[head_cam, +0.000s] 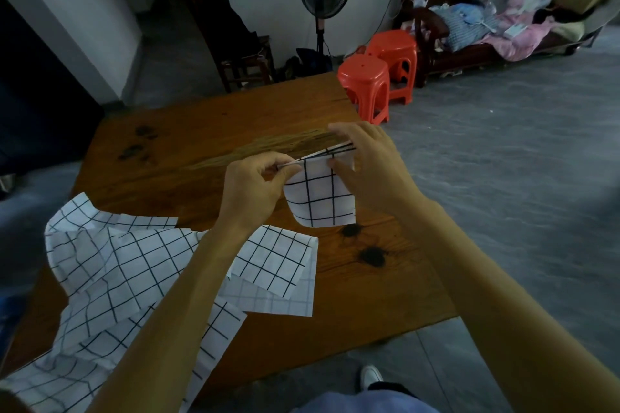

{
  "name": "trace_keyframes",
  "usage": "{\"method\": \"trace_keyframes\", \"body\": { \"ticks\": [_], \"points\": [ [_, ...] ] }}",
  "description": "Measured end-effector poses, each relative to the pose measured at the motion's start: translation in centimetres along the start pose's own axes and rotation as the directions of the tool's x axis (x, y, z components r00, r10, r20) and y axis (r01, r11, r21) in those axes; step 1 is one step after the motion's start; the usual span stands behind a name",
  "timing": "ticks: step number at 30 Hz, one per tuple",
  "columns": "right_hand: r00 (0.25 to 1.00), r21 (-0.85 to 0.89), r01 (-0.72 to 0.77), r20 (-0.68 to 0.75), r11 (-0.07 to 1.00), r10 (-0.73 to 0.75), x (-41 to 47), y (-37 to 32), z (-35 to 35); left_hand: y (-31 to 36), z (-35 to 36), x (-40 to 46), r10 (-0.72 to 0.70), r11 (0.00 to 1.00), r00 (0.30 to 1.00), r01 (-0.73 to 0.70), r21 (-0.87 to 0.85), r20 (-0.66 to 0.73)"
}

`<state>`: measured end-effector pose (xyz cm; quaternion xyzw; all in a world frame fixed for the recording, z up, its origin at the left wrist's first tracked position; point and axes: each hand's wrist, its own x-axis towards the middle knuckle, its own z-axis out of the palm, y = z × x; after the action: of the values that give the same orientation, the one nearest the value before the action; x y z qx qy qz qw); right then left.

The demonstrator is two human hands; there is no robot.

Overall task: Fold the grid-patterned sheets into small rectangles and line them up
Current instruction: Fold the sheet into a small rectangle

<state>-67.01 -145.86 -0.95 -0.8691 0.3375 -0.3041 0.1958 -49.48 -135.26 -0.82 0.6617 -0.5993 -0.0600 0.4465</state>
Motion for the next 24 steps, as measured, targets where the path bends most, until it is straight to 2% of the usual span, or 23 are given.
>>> {"method": "trace_keyframes", "body": {
  "ticks": [3,6,10,13,16,21,24],
  "points": [
    [0.996,-0.09,0.066,0.064,0.994,-0.06,0.1,0.0,0.1,-0.1,0.1,0.1,0.053,0.996,0.998,-0.056,0.072,0.043],
    [0.995,-0.035,0.076,0.062,0.996,-0.074,0.2,-0.1,0.4,0.0,0.3,0.1,0.071,0.995,0.996,-0.074,0.06,0.063],
    [0.997,0.094,-0.031,0.074,0.995,0.024,0.1,-0.5,-0.7,-0.2,0.6,-0.5,-0.078,0.994,0.991,0.086,-0.071,0.105],
    [0.993,0.115,-0.059,0.109,0.992,0.046,0.0,-0.2,-1.2,-0.5,1.2,-1.1,-0.118,0.987,0.99,0.126,-0.1,0.082],
    [0.999,0.051,0.004,0.044,0.999,-0.007,-0.2,-0.1,-0.8,-0.1,1.9,-1.2,-0.101,0.99,0.994,0.105,-0.098,0.048],
    [0.99,0.073,0.138,0.028,0.988,-0.14,0.5,-1.9,0.1,0.6,2.3,-0.8,-0.052,0.996,0.999,0.053,-0.071,0.016],
    [0.998,0.214,0.062,-0.041,0.975,-0.054,0.6,-2.6,-0.6,0.5,1.9,-1.0,-0.062,0.993,0.998,0.06,-0.1,-0.009]
  ]
}}
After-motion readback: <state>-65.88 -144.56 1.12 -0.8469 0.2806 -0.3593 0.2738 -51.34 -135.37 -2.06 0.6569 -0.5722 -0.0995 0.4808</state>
